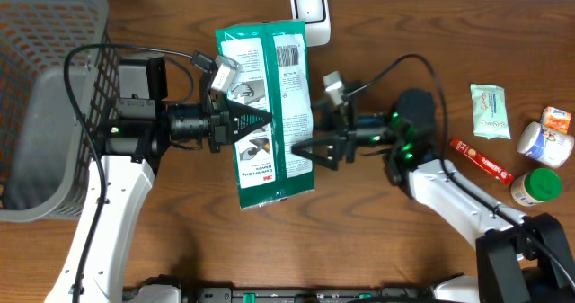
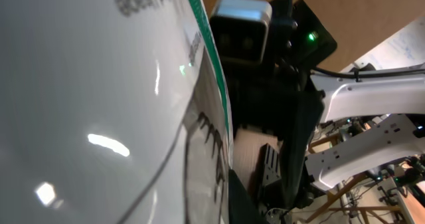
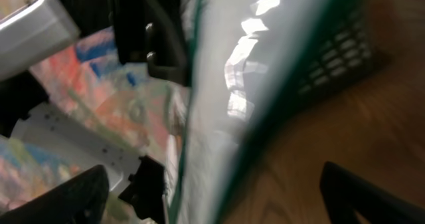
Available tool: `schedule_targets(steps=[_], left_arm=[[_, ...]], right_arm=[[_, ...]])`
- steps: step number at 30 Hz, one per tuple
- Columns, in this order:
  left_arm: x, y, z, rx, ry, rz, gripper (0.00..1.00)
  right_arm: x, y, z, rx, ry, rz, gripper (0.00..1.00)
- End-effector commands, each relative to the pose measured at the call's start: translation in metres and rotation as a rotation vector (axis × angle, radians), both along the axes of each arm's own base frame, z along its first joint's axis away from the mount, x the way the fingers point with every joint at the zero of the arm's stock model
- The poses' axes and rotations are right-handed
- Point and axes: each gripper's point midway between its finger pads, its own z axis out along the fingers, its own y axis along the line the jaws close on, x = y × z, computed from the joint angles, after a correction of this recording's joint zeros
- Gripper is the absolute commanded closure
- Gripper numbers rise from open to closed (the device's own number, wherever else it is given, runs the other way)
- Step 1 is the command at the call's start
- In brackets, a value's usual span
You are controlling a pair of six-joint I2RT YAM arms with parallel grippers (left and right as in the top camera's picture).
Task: Scan the item barcode
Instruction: 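Lift the packet upright between both grippers, then open the right gripper and carry the packet to the scanner with left, then hold the packet against the scanner window with the left gripper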
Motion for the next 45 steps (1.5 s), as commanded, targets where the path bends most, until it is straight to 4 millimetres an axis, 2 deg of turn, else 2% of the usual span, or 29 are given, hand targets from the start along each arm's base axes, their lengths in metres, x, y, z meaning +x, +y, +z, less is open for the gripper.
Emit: schedule_targets(steps=[1, 3, 6, 9, 12, 16, 20, 23, 28, 33, 40, 45], left_arm=[[0.005, 0.002, 0.002, 0.027, -0.047, 0.025, 0.93], [0.024, 0.013, -0.013, 0.14, -0.024, 0.162, 0.93], [0.033, 0.022, -0.015, 0.241, -0.057, 0.258, 0.93], [0.039, 0.03, -0.008, 0.369, -0.07, 0.35, 0.93], [0.035, 0.032, 0.007, 0.503, -0.114, 0.373, 0.93], [0.033, 0.037, 0.021, 0.709, -0.16, 0.418, 0.93], [0.035, 0.034, 0.028, 0.846, -0.229, 0.405, 0.93], [0.05, 0.035, 0.029, 0.948, -0.298, 0.441, 0.93], [0.088, 0.02, 0.023, 1.072, -0.479, 0.429, 0.93], [0.136, 0.004, 0.004, 1.181, -0.625, 0.404, 0.93], [0.201, -0.019, -0.038, 1.274, -0.778, 0.367, 0.93], [0.244, -0.03, -0.079, 1.354, -0.87, 0.363, 0.93]], right_arm=[[0.015, -0.021, 0.001, -0.008, 0.024, -0.056, 0.01], [0.028, -0.038, -0.009, -0.029, 0.077, -0.111, 0.01], [0.04, -0.055, -0.02, -0.051, 0.149, -0.165, 0.01], [0.051, -0.075, -0.029, -0.061, 0.224, -0.223, 0.01], [0.062, -0.101, -0.039, -0.066, 0.311, -0.298, 0.01], [0.07, -0.124, -0.049, -0.068, 0.402, -0.363, 0.01], [0.073, -0.137, -0.055, -0.07, 0.444, -0.401, 0.01], [0.076, -0.14, -0.056, -0.072, 0.445, -0.422, 0.01], [0.076, -0.14, -0.056, -0.073, 0.445, -0.422, 0.01], [0.076, -0.14, -0.056, -0.073, 0.445, -0.422, 0.01], [0.076, -0.14, -0.056, -0.073, 0.445, -0.422, 0.01], [0.076, -0.14, -0.056, -0.073, 0.445, -0.422, 0.01]])
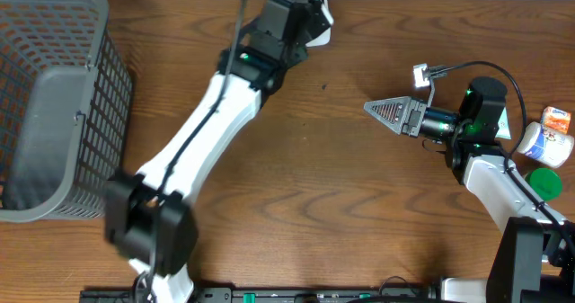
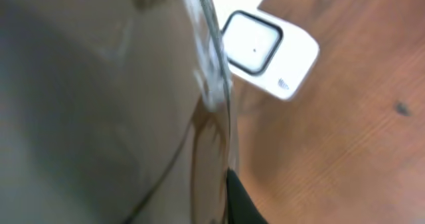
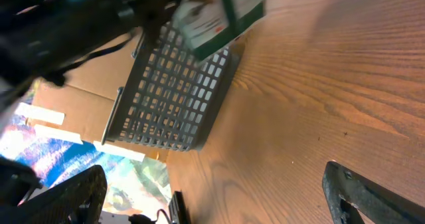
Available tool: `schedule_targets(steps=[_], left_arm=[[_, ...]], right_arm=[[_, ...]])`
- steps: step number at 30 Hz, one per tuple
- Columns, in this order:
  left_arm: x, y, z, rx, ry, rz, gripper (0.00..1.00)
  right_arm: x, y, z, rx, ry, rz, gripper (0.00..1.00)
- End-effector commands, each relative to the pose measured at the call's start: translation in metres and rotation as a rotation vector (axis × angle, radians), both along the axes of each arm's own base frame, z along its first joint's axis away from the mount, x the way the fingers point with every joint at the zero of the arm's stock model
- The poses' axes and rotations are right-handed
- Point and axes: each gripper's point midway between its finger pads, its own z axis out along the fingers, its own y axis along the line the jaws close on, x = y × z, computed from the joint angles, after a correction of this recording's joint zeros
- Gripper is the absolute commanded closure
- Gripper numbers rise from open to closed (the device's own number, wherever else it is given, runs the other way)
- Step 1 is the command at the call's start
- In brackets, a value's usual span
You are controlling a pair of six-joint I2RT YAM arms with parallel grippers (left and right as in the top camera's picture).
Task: Scan the item barcode
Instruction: 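Hold the packet against the scanner window with the left gripper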
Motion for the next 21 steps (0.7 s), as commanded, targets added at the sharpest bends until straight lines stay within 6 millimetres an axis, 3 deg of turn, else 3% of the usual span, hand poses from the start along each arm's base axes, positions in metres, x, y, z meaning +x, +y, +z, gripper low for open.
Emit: schedule_targets(steps=[1, 5, 11, 17, 21], left_arm=[[0.028, 0.005, -0.025, 0.144, -0.051, 0.006, 0.93], [0.06, 0.006, -0.063, 0.177, -0.096, 0.016, 0.93], [0.098, 0.031, -0.109, 0.187, -0.154, 0.099, 0.93], [0.104, 0.035, -0.147, 0.228, -0.122, 0.057, 0.93], [0.104, 0.031, -0.147, 0.229, -0.127, 0.046, 0.93]], right_arm=[[0.001, -0.003, 0.006, -0.008, -0.04, -0.004, 0.01], [0.001, -0.003, 0.006, -0.008, -0.04, -0.004, 0.01], [0.001, -0.003, 0.006, -0.008, -0.04, -0.004, 0.01], [0.001, -0.003, 0.006, -0.008, -0.04, -0.004, 0.01], [0.001, -0.003, 0.006, -0.008, -0.04, -0.004, 0.01]])
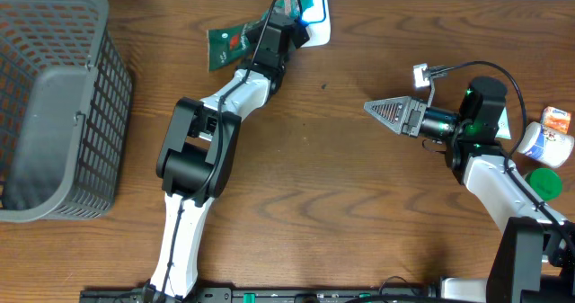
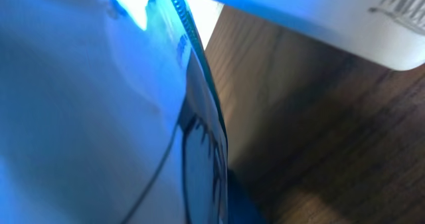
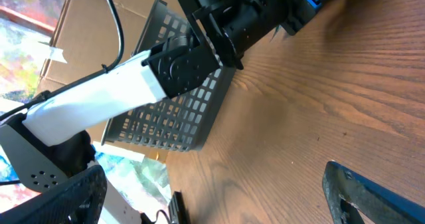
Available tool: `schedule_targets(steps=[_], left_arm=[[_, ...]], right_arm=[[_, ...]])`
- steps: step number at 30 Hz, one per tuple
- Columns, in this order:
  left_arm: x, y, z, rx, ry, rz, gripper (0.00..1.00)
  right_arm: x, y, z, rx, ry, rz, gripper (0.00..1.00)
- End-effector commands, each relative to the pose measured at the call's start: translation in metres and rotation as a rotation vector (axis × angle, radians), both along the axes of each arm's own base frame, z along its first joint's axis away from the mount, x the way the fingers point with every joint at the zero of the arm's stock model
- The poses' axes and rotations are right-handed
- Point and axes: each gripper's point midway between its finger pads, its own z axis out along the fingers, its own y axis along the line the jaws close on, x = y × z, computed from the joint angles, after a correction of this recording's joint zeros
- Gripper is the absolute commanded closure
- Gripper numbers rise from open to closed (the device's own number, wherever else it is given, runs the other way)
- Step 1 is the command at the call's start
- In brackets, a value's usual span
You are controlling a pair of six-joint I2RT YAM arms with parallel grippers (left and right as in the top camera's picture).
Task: Scan the item barcode
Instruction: 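Hold the packet against the scanner window with the left gripper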
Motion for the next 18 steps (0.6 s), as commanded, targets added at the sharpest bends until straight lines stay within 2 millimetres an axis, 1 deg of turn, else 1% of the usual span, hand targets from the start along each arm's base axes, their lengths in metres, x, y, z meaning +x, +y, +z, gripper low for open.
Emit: schedule_targets(steps=[1, 6, 8, 15, 18], left_arm=[[0.004, -0.012, 0.012, 0.001, -0.035, -0.033, 0.93], [0.005, -0.016, 0.013, -0.001, -0.041, -0.054, 0.93], [0.003, -0.016, 0.011, 0.002, -0.031, -0.055, 0.93], [-0.015, -0.029, -0.018, -0.03, 0.113, -0.132, 0.93], [-0.017, -0.032, -0.02, -0.04, 0.118, -0.135, 0.93]], right_arm=[[0.0, -0.003, 0.006, -0.007, -0.039, -0.002, 0.01], [0.0, -0.003, 0.006, -0.007, -0.039, -0.002, 0.01], [0.0, -0.003, 0.006, -0.007, -0.039, -0.002, 0.01], [0.0, -0.003, 0.006, -0.007, -0.039, -0.002, 0.01], [0.0, -0.003, 0.006, -0.007, -0.039, -0.002, 0.01]])
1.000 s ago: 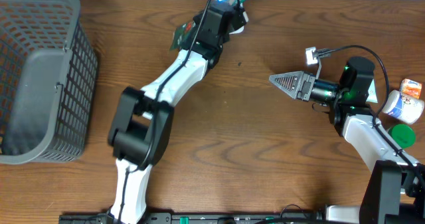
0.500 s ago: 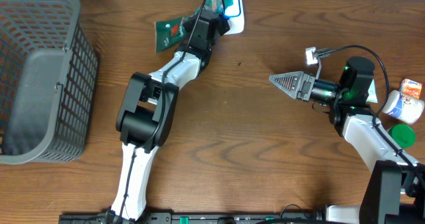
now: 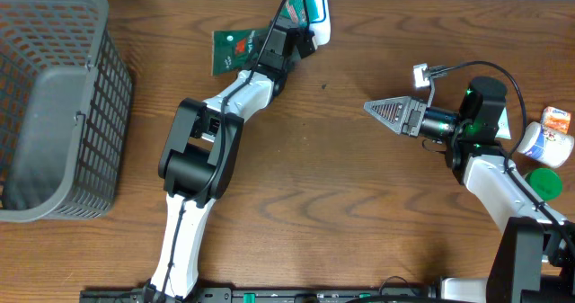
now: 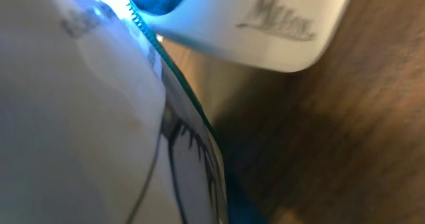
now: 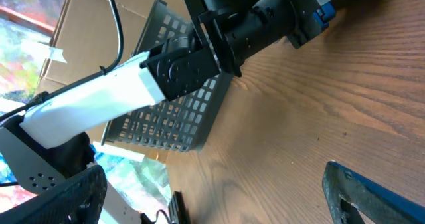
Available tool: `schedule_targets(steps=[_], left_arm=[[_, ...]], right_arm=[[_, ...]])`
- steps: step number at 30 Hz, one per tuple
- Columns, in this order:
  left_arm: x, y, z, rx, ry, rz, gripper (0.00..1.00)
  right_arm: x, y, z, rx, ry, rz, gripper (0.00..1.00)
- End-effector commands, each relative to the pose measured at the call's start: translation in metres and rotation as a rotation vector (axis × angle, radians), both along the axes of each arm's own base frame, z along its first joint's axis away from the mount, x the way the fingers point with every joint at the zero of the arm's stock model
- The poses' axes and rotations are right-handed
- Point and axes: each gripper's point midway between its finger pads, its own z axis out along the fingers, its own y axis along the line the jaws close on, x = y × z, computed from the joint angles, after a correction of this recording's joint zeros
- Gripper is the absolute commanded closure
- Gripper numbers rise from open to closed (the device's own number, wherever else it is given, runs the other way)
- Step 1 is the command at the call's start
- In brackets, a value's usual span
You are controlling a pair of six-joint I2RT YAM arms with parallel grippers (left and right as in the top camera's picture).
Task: Scan the item barcode
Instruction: 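Hold the packet against the scanner window with the left gripper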
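The item is a green-and-white packet, its green side up in the overhead view. My left gripper is shut on it and holds its right end against the white scanner at the table's far edge. In the left wrist view the packet's white face fills the left. The scanner body sits just above it, with a blue glow at its window. My right gripper hangs open and empty over the table at the right, its fingers wide apart.
A grey wire basket stands at the far left. At the right edge lie a white pouch, a red stick, a white bottle and a green-lidded jar. My left arm stretches across the table's middle.
The packet has tilted a little at the scanner. The blue light that flooded its face is now only at the scanner window. My right arm has not moved.
At first my left gripper held the packet barcode-up over mid table, with my right gripper open at its right edge. Then the left arm had it at the scanner and the right gripper was back at the right. Blue light then lit the packet, which stays there.
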Motion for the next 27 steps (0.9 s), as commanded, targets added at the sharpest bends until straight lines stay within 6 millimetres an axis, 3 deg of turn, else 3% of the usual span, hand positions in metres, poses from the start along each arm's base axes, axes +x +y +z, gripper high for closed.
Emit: schedule_targets(steps=[1, 10, 20, 27], left_arm=[[0.001, -0.015, 0.006, -0.047, -0.005, -0.039, 0.93], [0.024, -0.018, 0.049, -0.032, -0.212, -0.024, 0.93], [0.011, -0.025, 0.03, 0.012, -0.125, -0.057, 0.93], [0.01, -0.025, 0.028, 0.015, -0.117, -0.058, 0.93]], right_arm=[[0.0, -0.003, 0.006, -0.007, -0.04, -0.002, 0.01], [0.0, -0.003, 0.006, -0.007, -0.04, -0.002, 0.01], [0.0, -0.003, 0.006, -0.007, -0.04, -0.002, 0.01], [0.0, -0.003, 0.006, -0.007, -0.04, -0.002, 0.01]])
